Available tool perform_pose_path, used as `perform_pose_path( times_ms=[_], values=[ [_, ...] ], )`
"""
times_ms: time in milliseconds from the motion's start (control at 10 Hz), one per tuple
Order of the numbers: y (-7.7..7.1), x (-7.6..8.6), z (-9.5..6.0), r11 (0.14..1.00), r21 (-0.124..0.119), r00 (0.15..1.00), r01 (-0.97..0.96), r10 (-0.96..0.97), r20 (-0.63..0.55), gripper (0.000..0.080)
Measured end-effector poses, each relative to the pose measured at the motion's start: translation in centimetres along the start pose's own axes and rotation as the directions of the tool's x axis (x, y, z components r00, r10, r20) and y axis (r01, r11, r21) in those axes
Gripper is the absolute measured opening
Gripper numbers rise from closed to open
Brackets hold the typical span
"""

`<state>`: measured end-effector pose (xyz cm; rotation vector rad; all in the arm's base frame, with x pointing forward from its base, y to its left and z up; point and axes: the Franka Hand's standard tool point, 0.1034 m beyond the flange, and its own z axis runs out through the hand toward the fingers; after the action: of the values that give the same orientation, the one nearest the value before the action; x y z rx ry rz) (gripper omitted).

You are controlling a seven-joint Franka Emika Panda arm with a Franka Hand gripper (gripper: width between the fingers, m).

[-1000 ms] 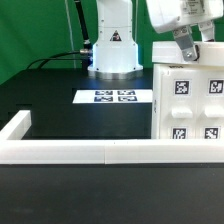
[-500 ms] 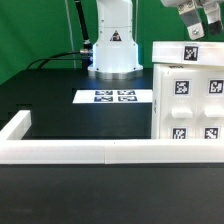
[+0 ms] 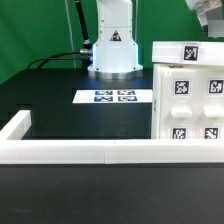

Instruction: Assemble cabinet

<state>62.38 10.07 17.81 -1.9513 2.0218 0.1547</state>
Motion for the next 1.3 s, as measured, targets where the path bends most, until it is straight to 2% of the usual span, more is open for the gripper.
perform_pose_path(
  times_ms=[200, 400, 600, 800, 900, 1000, 1300],
  values=[
    [-0.05, 0.13, -0.02, 0.98, -0.013, 0.98, 0.198, -0.198, 0.009, 0.0797],
    [-0.19, 0.24, 0.01, 0.945, -0.014, 0.945, 0.326, -0.326, 0.013, 0.0797],
    [-0.21, 0.24, -0.01, 0.898, -0.013, 0.898, 0.44, -0.44, 0.014, 0.0797],
    [-0.35, 0.16, -0.23, 0.81, -0.007, 0.81, 0.587, -0.587, 0.013, 0.0797],
    [-0.18, 0.21, -0.39, 0.7, -0.026, 0.7, 0.714, -0.713, 0.023, 0.0797],
    [-0.21, 0.49, -0.51, 0.59, -0.032, 0.59, 0.807, -0.807, 0.023, 0.0797],
    [0.11, 1.02, -0.75, 0.238, -0.064, 0.242, 0.969, -0.968, 0.061, 0.0797]
  ],
)
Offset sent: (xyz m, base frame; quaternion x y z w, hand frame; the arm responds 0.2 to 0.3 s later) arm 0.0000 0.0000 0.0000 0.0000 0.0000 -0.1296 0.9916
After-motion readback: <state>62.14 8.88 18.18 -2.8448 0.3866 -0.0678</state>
